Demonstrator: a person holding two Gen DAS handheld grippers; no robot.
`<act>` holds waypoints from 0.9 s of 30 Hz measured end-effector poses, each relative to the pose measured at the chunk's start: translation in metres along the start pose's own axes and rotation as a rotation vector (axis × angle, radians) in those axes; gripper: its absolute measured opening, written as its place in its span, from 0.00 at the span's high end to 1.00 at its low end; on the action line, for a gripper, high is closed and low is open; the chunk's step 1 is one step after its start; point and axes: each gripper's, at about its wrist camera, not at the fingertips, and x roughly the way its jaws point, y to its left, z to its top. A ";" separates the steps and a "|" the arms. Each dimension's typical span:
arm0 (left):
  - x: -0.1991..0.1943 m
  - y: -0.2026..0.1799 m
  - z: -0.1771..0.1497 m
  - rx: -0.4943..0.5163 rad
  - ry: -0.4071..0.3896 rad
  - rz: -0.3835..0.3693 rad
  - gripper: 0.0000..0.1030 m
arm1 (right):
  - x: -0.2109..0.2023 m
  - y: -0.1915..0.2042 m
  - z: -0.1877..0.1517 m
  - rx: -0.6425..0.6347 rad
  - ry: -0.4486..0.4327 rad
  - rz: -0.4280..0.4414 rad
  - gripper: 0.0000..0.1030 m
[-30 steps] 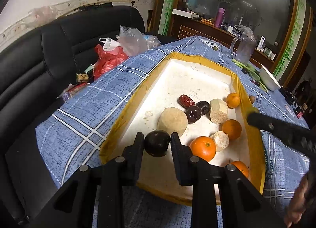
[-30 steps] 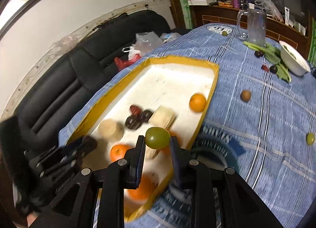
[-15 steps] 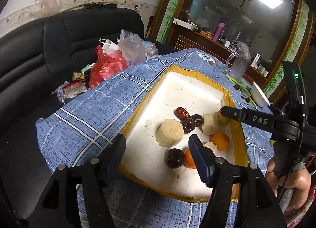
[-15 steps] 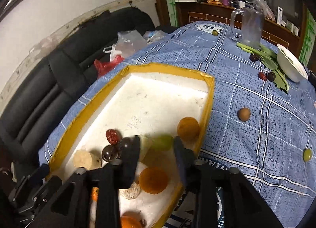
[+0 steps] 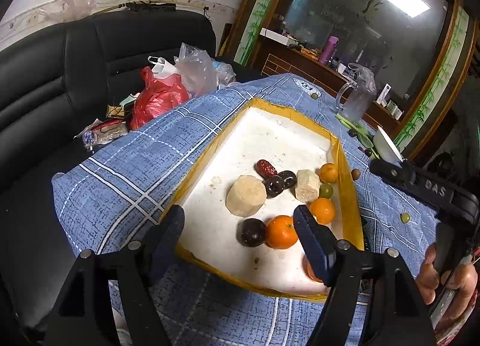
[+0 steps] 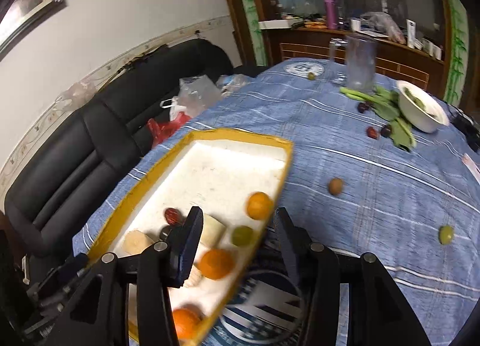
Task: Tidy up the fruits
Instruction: 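Grasp the small brown round fruit with the left tool while the right tool grasps the last green grape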
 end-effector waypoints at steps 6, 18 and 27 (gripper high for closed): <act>-0.005 -0.012 -0.004 0.020 0.004 -0.002 0.27 | -0.021 -0.044 -0.017 0.083 0.004 -0.036 0.46; -0.004 -0.058 -0.015 0.108 0.033 -0.024 0.22 | -0.078 -0.166 -0.082 0.253 0.004 -0.217 0.39; -0.005 -0.127 -0.040 0.324 0.037 -0.002 0.22 | -0.097 -0.213 -0.113 0.372 -0.013 -0.234 0.39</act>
